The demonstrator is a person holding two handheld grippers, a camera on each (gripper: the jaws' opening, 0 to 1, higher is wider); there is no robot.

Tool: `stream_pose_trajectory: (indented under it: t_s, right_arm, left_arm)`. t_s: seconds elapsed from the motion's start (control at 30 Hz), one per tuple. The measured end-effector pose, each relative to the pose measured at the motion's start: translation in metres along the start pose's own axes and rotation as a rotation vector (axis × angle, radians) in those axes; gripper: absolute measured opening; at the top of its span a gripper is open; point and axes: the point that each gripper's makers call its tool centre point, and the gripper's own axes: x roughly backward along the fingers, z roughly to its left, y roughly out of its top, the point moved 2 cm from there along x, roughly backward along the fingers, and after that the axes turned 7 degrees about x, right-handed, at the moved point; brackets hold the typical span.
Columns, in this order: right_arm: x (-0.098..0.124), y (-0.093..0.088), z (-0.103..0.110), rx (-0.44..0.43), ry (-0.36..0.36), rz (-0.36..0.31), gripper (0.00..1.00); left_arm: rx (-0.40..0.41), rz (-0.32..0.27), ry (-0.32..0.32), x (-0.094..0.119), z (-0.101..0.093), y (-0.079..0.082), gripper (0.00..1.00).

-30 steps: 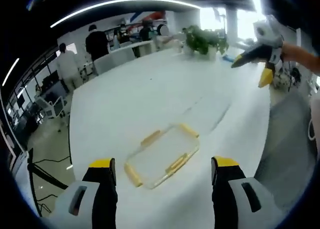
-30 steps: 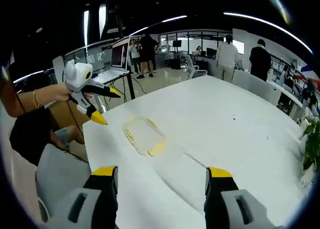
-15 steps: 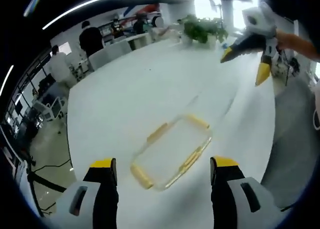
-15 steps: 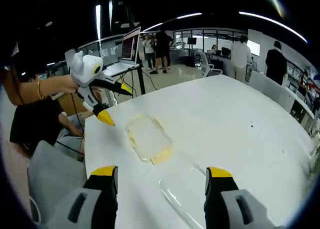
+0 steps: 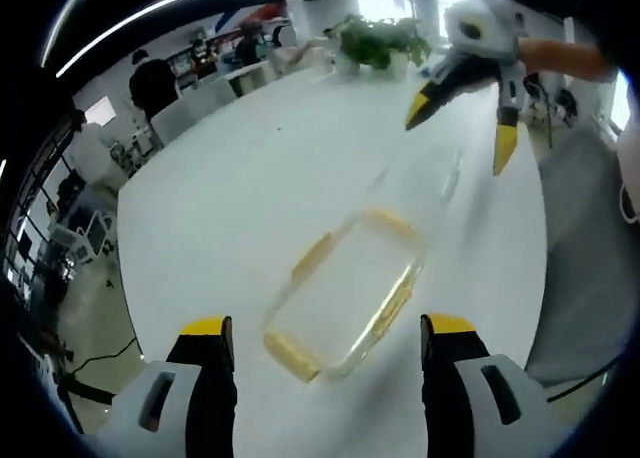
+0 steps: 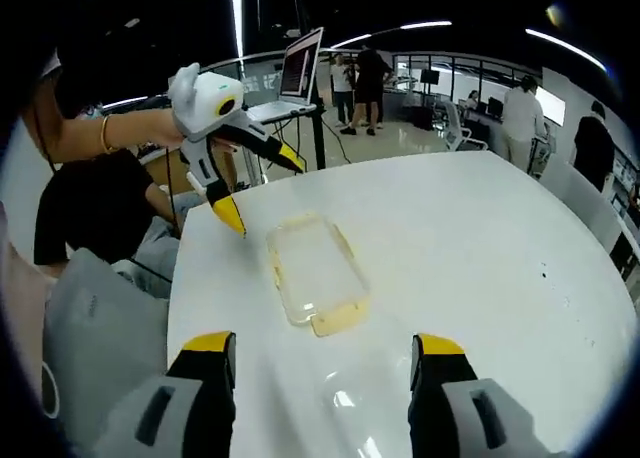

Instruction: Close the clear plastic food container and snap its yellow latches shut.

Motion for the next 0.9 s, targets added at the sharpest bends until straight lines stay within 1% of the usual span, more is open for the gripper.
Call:
stream_pose_trajectory:
  t_s: [0.07,0.1,0.13,0.17,0.2,0.27,0.33,0.4,0.43,0.47,0.5,0.53,0.7,0.77,0.8,0.87,0.9]
  right_arm:
    - [-0.005,0.002,0.001,0.006,0.017,-0.003,0.71]
    - [-0.007,0.004,0.002,-0.005,0.03,-0.012,0.7]
    - [-0.012,0.011,0.003,-0.066,0.048,-0.051,0.7]
    - [-0.015,0.013,0.003,-0.085,0.052,-0.06,0.7]
    - [-0.018,0.014,0.001,-0.058,0.049,-0.048,0.7]
    - [-0.023,0.014,0.001,-0.024,0.05,-0.03,0.7]
    - [-0.028,0.016,0.001,-0.014,0.061,-0.024,0.71]
    - [-0.032,0.018,0.0,-0.021,0.071,-0.029,0.71]
    - [-0.035,0.02,0.001,-0.038,0.086,-0.04,0.71]
    - [-0.038,0.024,0.0,-0.076,0.095,-0.065,0.71]
    - [-0.04,0.025,-0.001,-0.094,0.094,-0.073,0.71]
    - [-0.041,0.026,-0.002,-0.089,0.092,-0.072,0.71]
    - [-0.056,0.022,-0.001,-0.05,0.107,-0.03,0.71]
    - [-0.062,0.021,-0.001,-0.008,0.112,0.001,0.71]
    - [-0.066,0.018,-0.001,0.031,0.108,0.035,0.71]
    - [-0.072,0.014,-0.003,0.086,0.101,0.075,0.71]
    - [-0.075,0.014,-0.002,0.085,0.102,0.079,0.71]
  left_arm:
    - [-0.022,0.023,-0.016,-0.003,0.0,-0.005,0.74]
    - [-0.027,0.031,-0.02,-0.005,0.001,-0.007,0.74]
    - [-0.029,0.037,-0.023,-0.006,0.001,-0.009,0.74]
    - [-0.027,0.042,-0.026,-0.008,0.002,-0.011,0.74]
    - [-0.016,0.056,-0.029,-0.01,0.002,-0.015,0.74]
    - [-0.011,0.058,-0.034,-0.013,0.003,-0.018,0.74]
    - [-0.005,0.065,-0.044,-0.017,0.004,-0.022,0.74]
    - [-0.01,0.077,-0.05,-0.019,0.004,-0.025,0.74]
    - [-0.017,0.087,-0.05,-0.021,0.005,-0.027,0.74]
    - [-0.025,0.091,-0.05,-0.022,0.006,-0.027,0.74]
    - [-0.028,0.092,-0.051,-0.023,0.007,-0.028,0.74]
    - [-0.029,0.092,-0.052,-0.024,0.008,-0.028,0.74]
    - [-0.047,0.094,-0.062,-0.029,0.012,-0.027,0.73]
    - [-0.06,0.097,-0.061,-0.03,0.015,-0.026,0.73]
    - [-0.065,0.099,-0.061,-0.032,0.016,-0.026,0.72]
    - [-0.065,0.097,-0.058,-0.034,0.018,-0.025,0.72]
    - [-0.064,0.095,-0.06,-0.034,0.017,-0.025,0.72]
